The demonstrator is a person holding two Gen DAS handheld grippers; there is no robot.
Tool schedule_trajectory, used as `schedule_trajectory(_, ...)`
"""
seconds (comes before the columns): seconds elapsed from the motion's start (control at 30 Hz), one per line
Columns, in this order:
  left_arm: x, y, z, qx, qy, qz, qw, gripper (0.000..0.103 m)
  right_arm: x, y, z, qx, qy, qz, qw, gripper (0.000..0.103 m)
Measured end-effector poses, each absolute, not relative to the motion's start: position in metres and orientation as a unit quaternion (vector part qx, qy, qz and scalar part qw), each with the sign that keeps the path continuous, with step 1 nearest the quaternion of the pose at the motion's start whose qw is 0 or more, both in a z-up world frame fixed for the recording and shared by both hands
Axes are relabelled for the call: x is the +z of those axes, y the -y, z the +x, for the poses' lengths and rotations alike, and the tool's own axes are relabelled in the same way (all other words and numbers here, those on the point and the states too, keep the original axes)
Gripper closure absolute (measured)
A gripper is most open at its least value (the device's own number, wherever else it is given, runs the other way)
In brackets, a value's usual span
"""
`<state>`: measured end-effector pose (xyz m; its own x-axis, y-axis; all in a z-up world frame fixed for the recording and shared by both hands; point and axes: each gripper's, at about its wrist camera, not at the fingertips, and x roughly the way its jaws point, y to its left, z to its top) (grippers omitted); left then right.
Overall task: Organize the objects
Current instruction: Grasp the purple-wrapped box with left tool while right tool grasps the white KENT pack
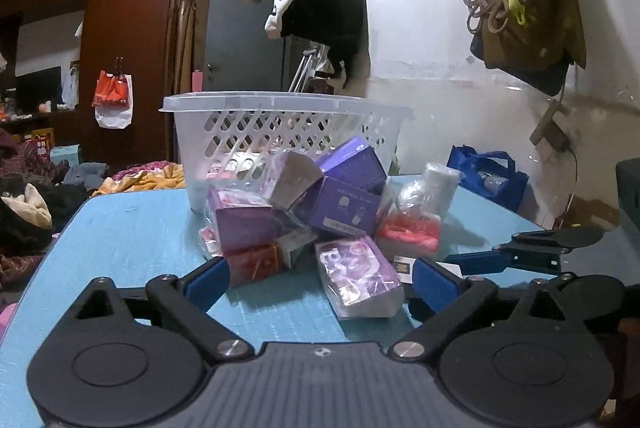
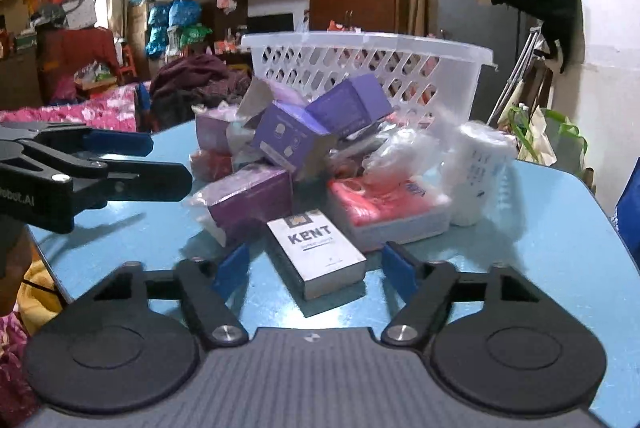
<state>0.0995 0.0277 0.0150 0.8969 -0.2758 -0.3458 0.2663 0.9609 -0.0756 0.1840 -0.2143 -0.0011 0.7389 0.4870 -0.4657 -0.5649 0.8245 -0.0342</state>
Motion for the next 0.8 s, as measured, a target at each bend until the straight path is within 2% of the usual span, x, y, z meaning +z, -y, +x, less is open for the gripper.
schedule_trajectory(0.1, 0.012, -0.023, 0.100, -0.142, -0.182, -0.011, 0.973, 0.003, -0.003, 0.220, 0.179, 0.290, -0.222, -0.082, 0.927, 0.054)
schedule_trajectory(0.3, 0.008, -0.003, 0.113, -0.138, -0.201, 0.005, 0.970, 0.003, 0.003, 0.249, 0.171, 0.278, -0.205, -0.059, 0.937, 0.054)
schedule_trajectory(0.37, 0.006, 0.005, 0.116, -0.125, -0.206, 0.008, 0.970, 0.008, 0.006, 0.259, 0.171, 0.282, -0.201, -0.042, 0.937, 0.054)
schedule_trajectory(0.47, 0.003, 0.017, 0.120, -0.107, -0.217, 0.026, 0.970, 0.023, 0.010, 0.267, 0.172, 0.280, -0.194, -0.032, 0.940, 0.054)
schedule_trajectory(0.5, 0.002, 0.020, 0.121, -0.104, -0.221, 0.033, 0.969, 0.034, 0.012, 0.268, 0.174, 0.280, -0.192, -0.031, 0.940, 0.054)
schedule_trajectory(0.53, -0.001, 0.023, 0.121, -0.100, -0.226, 0.040, 0.968, 0.050, 0.013, 0.268, 0.174, 0.280, -0.190, -0.031, 0.940, 0.054)
schedule_trajectory(0.57, -0.003, 0.024, 0.122, -0.101, -0.229, 0.041, 0.967, 0.053, 0.013, 0.267, 0.173, 0.280, -0.188, -0.033, 0.941, 0.054)
schedule_trajectory(0.8, -0.001, 0.015, 0.094, -0.111, -0.183, 0.038, 0.976, 0.053, 0.013, 0.268, 0.169, 0.288, -0.182, -0.034, 0.940, 0.054)
